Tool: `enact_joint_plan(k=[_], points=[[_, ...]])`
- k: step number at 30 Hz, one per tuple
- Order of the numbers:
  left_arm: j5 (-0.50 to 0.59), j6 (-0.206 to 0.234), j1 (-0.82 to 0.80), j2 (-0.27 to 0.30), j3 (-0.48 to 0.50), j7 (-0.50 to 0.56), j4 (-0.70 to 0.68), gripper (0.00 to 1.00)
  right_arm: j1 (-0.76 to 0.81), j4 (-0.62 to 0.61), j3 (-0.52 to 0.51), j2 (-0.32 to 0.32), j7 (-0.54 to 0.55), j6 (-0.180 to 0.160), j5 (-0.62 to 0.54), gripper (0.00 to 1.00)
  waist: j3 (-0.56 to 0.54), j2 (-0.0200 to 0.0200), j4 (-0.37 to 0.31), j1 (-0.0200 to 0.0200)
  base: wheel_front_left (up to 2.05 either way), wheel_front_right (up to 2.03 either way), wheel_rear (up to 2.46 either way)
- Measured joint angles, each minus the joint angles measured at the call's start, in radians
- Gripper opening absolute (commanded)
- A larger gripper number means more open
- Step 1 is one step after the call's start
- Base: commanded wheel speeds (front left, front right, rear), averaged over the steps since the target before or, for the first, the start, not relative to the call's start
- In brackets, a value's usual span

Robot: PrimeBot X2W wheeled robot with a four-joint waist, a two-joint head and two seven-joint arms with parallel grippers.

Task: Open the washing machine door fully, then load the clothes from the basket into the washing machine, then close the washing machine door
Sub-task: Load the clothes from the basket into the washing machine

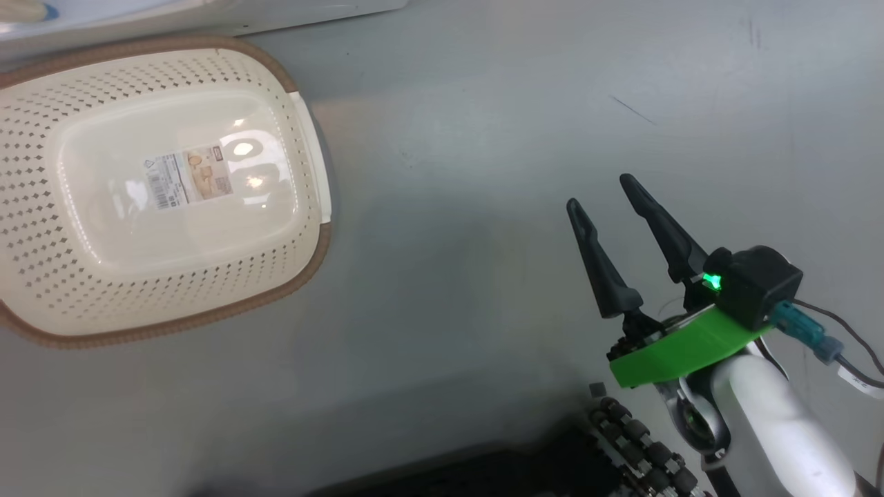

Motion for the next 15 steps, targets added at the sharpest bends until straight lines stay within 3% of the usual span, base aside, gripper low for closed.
enact_joint_plan(k=[3, 6, 7, 8, 15], points=[[0.015, 0.000, 0.020, 0.000, 0.020, -0.002, -0.038, 0.00, -0.002, 0.001, 0.005, 0.003, 0.000, 0.000, 0.000, 1.00, 0.008, 0.0000, -0.005, 0.0001, 0.00, 0.00, 0.00], [-0.003, -0.001, 0.071, -0.007, 0.032, -0.002, 0.064, 0.03, -0.002, 0.007, 0.010, 0.003, 0.000, 0.000, 0.000, 1.00, 0.000, 0.0000, -0.004, 0.0000, 0.00, 0.00, 0.00], [-0.011, -0.001, 0.074, -0.010, 0.035, -0.002, 0.094, 0.37, -0.002, 0.008, 0.010, 0.003, 0.000, 0.000, 0.001, 1.00, -0.001, 0.0000, -0.003, 0.0000, 0.00, 0.00, 0.00], [-0.015, -0.002, 0.073, -0.009, 0.035, -0.002, 0.109, 1.00, -0.002, 0.008, 0.011, 0.003, 0.000, 0.000, 0.004, 1.00, -0.001, 0.0000, -0.003, 0.0000, 0.00, 0.00, 0.00], [-0.021, -0.010, 0.062, -0.028, 0.038, -0.002, 0.165, 1.00, -0.004, 0.017, 0.015, 0.004, 0.000, 0.000, 0.007, 1.00, -0.017, 0.0000, 0.006, 0.0001, 0.00, 0.00, 0.00]])
